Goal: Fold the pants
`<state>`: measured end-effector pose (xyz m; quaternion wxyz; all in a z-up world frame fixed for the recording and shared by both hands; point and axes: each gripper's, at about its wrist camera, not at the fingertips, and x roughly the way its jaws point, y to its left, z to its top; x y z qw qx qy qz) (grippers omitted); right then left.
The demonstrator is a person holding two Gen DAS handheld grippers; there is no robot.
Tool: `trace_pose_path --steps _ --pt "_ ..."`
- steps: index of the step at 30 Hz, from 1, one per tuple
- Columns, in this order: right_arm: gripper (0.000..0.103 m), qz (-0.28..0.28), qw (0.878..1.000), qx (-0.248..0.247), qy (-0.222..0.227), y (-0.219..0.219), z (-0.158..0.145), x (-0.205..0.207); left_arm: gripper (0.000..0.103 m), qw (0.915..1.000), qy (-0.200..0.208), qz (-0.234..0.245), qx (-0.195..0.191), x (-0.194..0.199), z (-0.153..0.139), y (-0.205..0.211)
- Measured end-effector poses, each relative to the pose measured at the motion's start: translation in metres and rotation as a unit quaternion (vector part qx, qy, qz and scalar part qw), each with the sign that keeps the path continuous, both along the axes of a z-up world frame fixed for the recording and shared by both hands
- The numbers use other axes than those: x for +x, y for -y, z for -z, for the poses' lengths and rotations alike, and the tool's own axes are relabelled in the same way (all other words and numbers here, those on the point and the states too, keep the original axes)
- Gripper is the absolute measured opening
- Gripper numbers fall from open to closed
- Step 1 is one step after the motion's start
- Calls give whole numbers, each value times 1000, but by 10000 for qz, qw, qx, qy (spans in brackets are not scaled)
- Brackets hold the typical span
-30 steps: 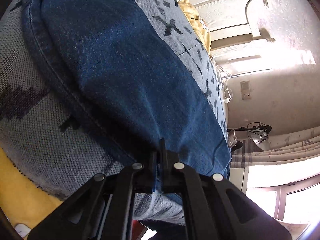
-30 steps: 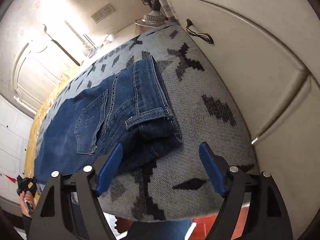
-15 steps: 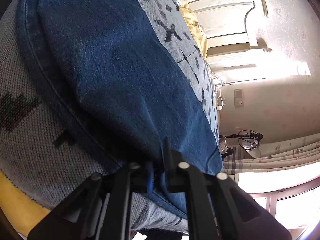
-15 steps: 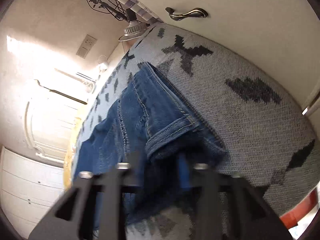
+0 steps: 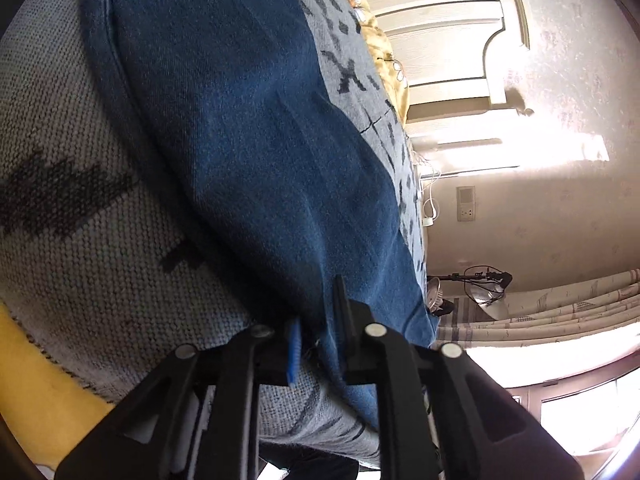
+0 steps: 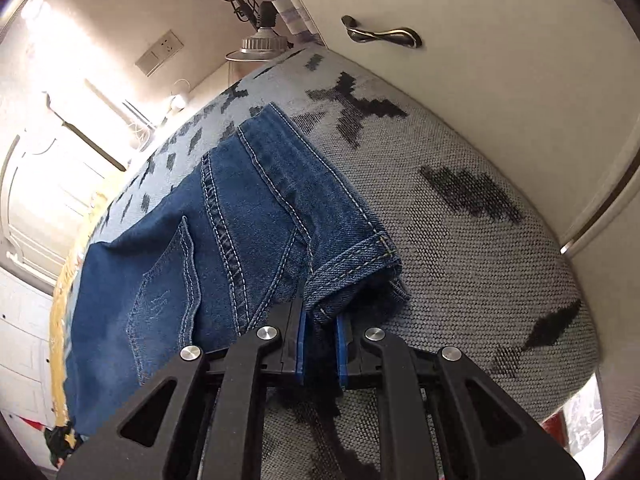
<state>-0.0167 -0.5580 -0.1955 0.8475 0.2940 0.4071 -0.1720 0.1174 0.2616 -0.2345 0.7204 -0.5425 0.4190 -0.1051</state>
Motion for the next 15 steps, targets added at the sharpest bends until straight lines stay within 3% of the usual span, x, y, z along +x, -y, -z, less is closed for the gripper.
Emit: trace_pose_path --steps 5,8,11,15 --pt "15 4 9989 -366 -296 -5 -1 7 32 9972 72 -626 -398 -3 11 -48" --pt "25 58 9985 -415 -338 -7 -8 4 30 9957 40 -793 -473 -1 17 -72" --pt "25 -44 9977 -558 -394 -9 -11 7 21 9961 73 -799 -380 6 14 -88" --pt "25 -20 9976 -502 -472 -6 -4 12 21 9949 230 -964 -203 3 1 -116"
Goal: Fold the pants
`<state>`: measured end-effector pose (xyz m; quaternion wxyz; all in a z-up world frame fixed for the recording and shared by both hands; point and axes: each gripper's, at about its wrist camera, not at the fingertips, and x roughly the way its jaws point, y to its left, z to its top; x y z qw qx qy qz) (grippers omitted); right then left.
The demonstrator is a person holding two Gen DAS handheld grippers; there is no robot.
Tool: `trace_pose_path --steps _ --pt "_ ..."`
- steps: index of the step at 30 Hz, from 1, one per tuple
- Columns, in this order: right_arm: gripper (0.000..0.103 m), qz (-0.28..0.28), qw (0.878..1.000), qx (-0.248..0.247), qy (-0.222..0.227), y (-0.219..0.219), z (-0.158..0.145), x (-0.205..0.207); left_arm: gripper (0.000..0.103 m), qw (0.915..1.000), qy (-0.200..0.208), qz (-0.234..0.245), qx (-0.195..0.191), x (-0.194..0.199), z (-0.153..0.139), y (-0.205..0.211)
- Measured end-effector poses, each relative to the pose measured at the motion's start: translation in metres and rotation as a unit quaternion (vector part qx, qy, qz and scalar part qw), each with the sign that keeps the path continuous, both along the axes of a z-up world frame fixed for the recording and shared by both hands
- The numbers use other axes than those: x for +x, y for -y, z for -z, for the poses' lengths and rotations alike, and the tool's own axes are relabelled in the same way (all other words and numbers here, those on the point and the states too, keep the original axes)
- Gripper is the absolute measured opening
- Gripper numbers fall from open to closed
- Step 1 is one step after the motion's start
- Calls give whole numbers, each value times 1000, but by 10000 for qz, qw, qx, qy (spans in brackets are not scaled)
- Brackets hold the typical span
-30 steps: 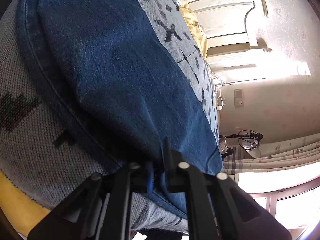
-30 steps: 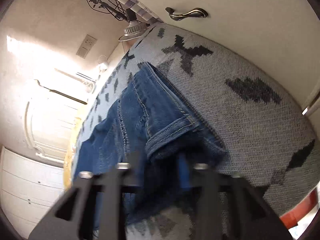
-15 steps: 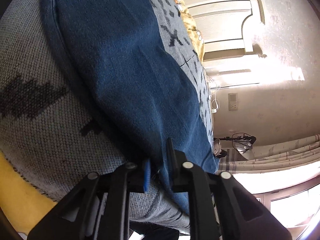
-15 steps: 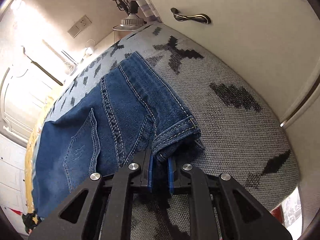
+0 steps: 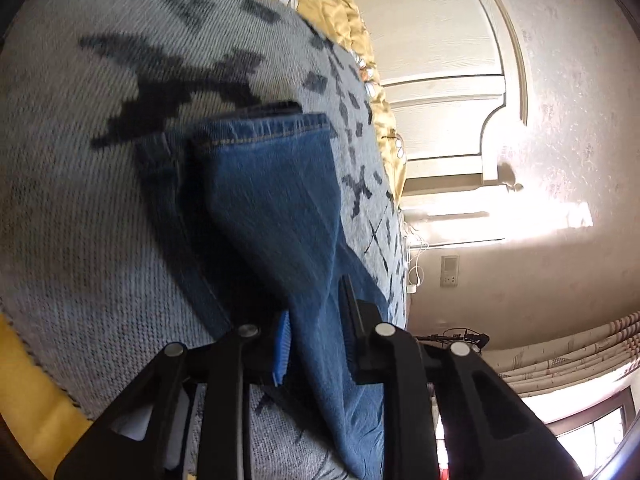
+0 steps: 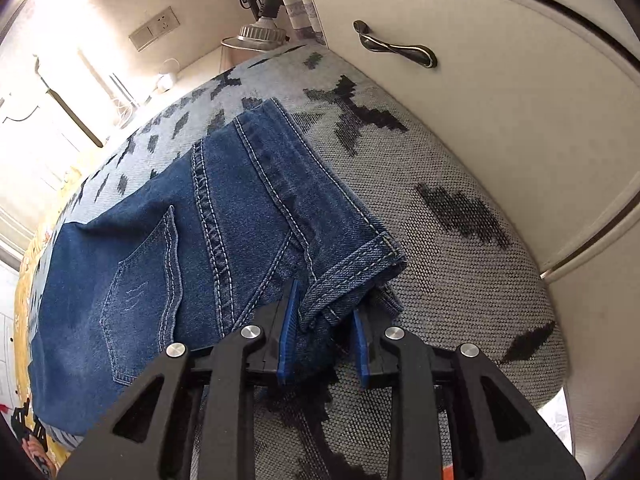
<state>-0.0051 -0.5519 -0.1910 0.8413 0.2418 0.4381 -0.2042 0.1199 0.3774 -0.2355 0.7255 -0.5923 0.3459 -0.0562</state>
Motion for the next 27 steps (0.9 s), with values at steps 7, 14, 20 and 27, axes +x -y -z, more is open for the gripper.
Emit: trace_pose_path --steps 7,14,20,27 --pt "23 66 9998 -178 -77 -4 1 8 3 9978 -322 -109 567 2 -2 -38" --pt "22 32 9999 -152 -42 -4 2 7 46 9742 -892 -562 1994 -27 -27 -26" --pt "22 14 10000 -75 53 -2 3 5 55 9214 1018 2376 2902 43 -97 149" --pt "22 -85 9999 57 86 2 3 4 47 7668 1568 5101 3567 132 -86 333"
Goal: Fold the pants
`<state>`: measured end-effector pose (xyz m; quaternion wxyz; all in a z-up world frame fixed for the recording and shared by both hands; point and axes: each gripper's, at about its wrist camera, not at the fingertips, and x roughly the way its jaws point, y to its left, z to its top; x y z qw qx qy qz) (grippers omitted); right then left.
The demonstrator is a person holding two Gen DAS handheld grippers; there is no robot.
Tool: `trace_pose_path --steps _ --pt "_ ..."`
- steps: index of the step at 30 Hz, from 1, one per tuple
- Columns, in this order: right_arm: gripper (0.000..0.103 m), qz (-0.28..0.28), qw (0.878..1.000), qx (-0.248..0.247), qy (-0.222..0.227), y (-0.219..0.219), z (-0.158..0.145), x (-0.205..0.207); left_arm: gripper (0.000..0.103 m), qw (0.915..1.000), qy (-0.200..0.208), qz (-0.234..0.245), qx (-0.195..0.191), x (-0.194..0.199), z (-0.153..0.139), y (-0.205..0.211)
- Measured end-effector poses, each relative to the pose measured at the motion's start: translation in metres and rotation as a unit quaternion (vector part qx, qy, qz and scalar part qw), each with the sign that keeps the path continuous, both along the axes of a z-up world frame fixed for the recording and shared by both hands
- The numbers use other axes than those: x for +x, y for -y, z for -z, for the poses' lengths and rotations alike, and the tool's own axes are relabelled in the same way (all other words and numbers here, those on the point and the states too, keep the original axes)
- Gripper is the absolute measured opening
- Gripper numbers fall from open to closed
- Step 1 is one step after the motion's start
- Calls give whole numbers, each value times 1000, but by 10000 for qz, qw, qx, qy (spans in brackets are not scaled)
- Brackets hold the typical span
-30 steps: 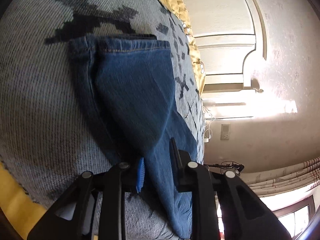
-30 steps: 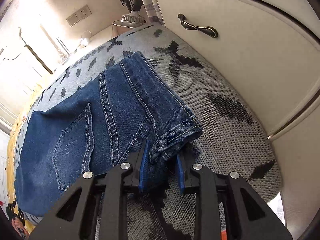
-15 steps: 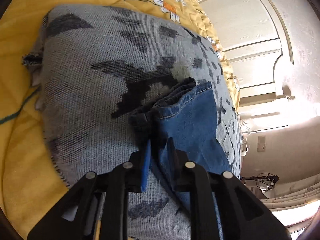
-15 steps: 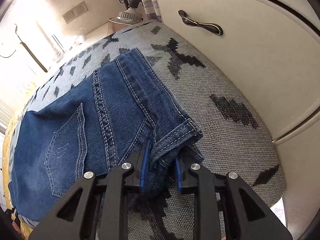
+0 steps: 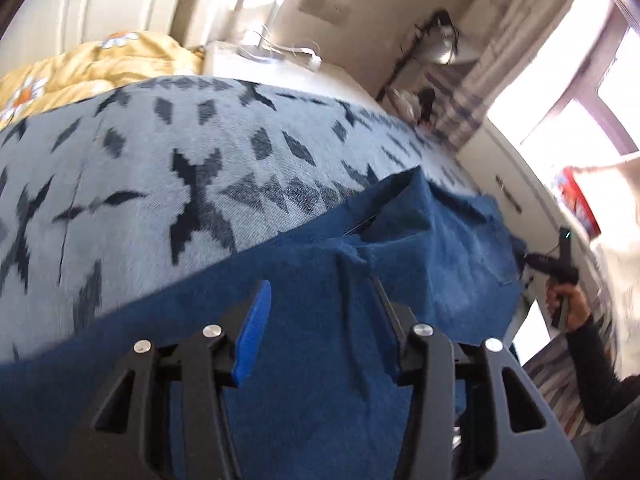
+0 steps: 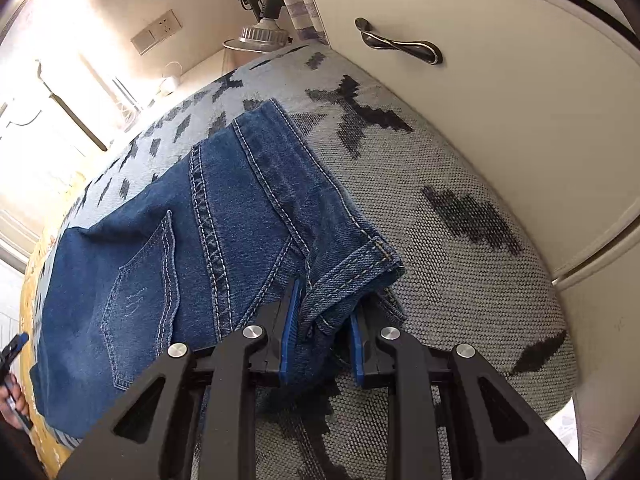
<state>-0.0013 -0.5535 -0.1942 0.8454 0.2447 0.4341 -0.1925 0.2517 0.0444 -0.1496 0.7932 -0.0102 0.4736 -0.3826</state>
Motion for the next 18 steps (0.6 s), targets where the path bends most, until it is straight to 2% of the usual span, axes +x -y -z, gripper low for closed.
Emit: trace_pose_path --steps 2,3,4,5,6,8,11,12,13,15,18 --pt "24 -85 9998 5 -196 0 -5 -2 47 9963 -107 562 637 28 13 31" --pt "27 -82 9995 -78 -284 -1 -11 -6 47 9918 -148 796 986 44 19 43" --pt "46 -58 9989 -333 -338 -4 -22 -13 47 9865 -204 1021 1265 53 23 54" --pt "60 -40 9968 -703 -376 -9 -33 -20 47 9818 -243 1205 1445 58 26 59" --pt "61 -60 9929 -1115 -402 -15 -46 -26 47 9785 -307 1327 1546 65 29 65" --pt "65 -282 9879 -1500 -287 -26 -70 -32 47 9721 -497 1582 1660 70 36 64" --pt "76 -915 9858 -1407 108 -39 -97 -19 46 9649 -527 1741 1896 76 41 65" --pt "78 -1221 9826 -1382 206 -47 -103 -9 41 9653 -647 1755 1819 78 42 62" --pt "80 -1544 9781 -1368 260 -57 -107 4 25 9643 -721 1839 1762 77 42 62" --pt "80 -2188 9655 -1385 290 -82 -112 37 19 9622 -676 1977 1748 70 40 57" --pt "80 -3282 9390 -893 505 -117 -110 91 17 9646 -793 1994 1530 65 35 46"
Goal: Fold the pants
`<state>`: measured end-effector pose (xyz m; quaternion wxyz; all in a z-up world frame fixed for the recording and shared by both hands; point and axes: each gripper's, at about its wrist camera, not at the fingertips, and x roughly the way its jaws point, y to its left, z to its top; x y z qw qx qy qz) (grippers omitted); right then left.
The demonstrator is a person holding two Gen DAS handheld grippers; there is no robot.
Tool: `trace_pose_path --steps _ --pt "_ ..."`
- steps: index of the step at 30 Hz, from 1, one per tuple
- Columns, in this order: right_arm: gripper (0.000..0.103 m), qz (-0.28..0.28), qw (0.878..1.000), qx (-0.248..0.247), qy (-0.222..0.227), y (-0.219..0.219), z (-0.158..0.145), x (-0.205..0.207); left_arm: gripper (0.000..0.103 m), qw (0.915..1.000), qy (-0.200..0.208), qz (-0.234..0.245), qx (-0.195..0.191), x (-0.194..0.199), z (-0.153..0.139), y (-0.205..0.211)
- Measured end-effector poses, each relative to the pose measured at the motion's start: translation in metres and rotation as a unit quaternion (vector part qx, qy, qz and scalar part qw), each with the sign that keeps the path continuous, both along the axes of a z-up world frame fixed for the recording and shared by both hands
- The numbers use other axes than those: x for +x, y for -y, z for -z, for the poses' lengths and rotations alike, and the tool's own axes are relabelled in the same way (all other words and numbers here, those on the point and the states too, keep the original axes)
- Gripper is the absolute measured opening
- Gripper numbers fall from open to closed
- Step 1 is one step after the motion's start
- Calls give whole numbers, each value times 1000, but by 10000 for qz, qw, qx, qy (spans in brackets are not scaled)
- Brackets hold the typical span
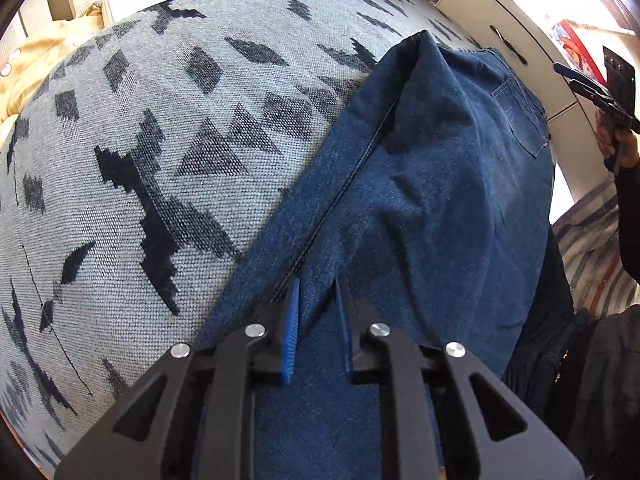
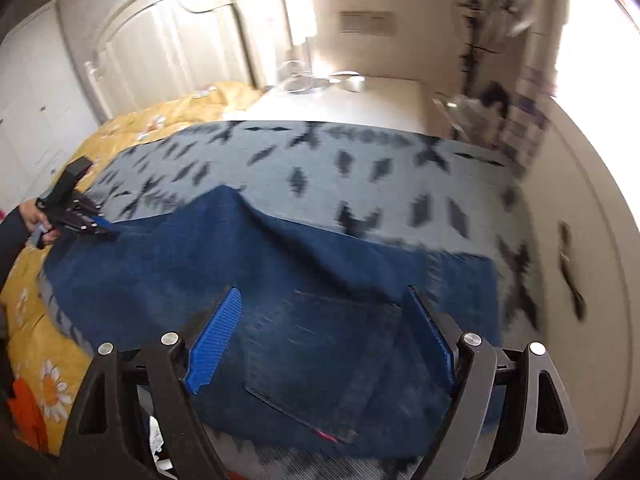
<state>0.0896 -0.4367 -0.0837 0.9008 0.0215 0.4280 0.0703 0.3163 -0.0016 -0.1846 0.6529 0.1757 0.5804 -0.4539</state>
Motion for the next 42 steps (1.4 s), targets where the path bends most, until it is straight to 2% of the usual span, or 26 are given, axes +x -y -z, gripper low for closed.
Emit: trace_pose_path --steps 3,5,10,12,13,15,16,17,20,23,25,27,28,30,31,33,34,35,38,39,40,41,42 --pt "81 -986 9938 425 -293 -31 14 59 20 9993 -160 -195 -280 8 -2 -12" --pt "81 -1394 9872 510 -584 -47 29 99 32 9982 -255 -412 -365 16 -2 -19" --pt "81 -1953 9742 334 -1077 -79 64 166 31 9961 -584 -502 -442 26 4 -23" --pt "81 -2111 9682 473 -1260 -85 76 183 25 9952 -638 -528 -522 25 5 -24" --pt "77 -2186 9650 586 -1327 -88 82 190 19 9947 -663 -552 -563 25 5 -25" --pt "52 -2200 9604 821 -1499 -89 91 202 12 9944 -663 -575 -590 22 6 -25" --pt "32 -2197 9582 938 -1574 -89 95 207 9 9949 -605 -566 -571 18 7 -25" --pt "17 -2241 9567 1000 -1566 -91 96 209 7 9954 -527 -574 -558 14 6 -23" --pt "10 -2156 9600 1097 -1407 -88 91 209 5 9957 -182 -619 -664 6 -8 -25" --pt "8 -1668 9609 1817 -1256 -64 88 213 4 9900 73 -924 -1067 6 -24 -40" --pt "8 -1406 9627 1941 -1253 -61 96 215 2 9853 191 -1272 -1124 12 -19 -48" --pt "9 -1174 9711 1706 -1190 -68 104 215 2 9832 242 -1516 -989 15 -6 -49" --pt "9 -1097 9762 1465 -1162 -74 108 214 2 9833 242 -1560 -912 13 -1 -47" --pt "10 -993 9878 679 -985 -90 110 209 2 9823 319 -1628 -871 9 2 -46" --pt "12 -986 9907 348 -869 -96 109 207 8 9794 409 -1764 -897 8 -2 -49" --pt "31 -895 9932 -358 -650 -106 106 202 9 9712 667 -2123 -849 10 -8 -61" --pt "48 -750 9934 -678 -546 -109 104 202 12 9654 795 -2363 -762 10 -12 -69" --pt "54 -624 9928 -915 -449 -109 102 202 12 9601 847 -2557 -756 10 -14 -78" --pt "57 -217 9904 -1358 -162 -101 92 197 13 9419 1052 -3096 -767 5 -21 -106" --pt "59 28 9893 -1459 9 -96 84 192 16 9388 1093 -3150 -861 -1 -25 -112" --pt "65 318 9890 -1430 209 -90 73 186 29 9371 1131 -3148 -998 -10 -27 -117" --pt "67 620 9891 -1274 398 -81 61 175 45 9386 1153 -3078 -1053 -19 -27 -117" --pt "67 792 9900 -1051 512 -73 51 162 48 9425 1216 -2961 -963 -27 -24 -115"
